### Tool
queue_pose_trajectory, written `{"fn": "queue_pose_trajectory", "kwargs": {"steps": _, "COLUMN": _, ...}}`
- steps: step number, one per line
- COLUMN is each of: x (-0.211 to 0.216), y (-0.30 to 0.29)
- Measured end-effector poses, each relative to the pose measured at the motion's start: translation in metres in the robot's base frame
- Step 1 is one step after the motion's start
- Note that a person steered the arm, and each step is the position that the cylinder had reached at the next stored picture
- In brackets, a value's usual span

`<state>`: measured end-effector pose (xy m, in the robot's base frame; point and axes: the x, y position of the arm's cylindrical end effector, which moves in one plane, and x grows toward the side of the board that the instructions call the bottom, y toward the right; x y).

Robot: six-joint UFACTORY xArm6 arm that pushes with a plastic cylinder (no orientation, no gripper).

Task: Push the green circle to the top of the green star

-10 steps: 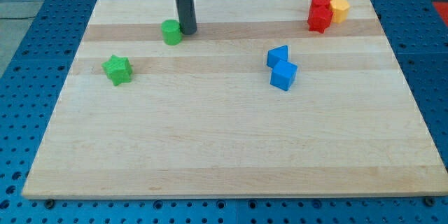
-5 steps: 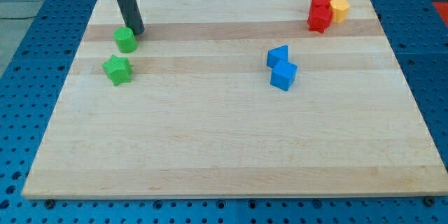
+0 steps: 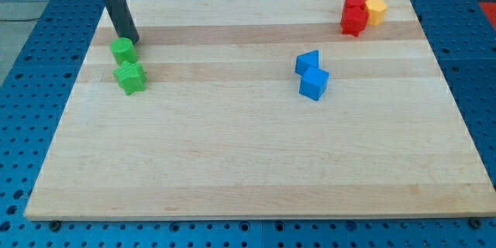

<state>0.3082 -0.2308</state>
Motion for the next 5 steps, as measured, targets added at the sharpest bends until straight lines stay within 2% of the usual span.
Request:
{"fn": "queue_pose_trajectory", "kwargs": {"steps": 2, "x": 0.014, "y": -0.029}}
{"fn": "queue_pose_trajectory", "kwargs": {"steps": 5, "x": 0.039, "y": -0.019}}
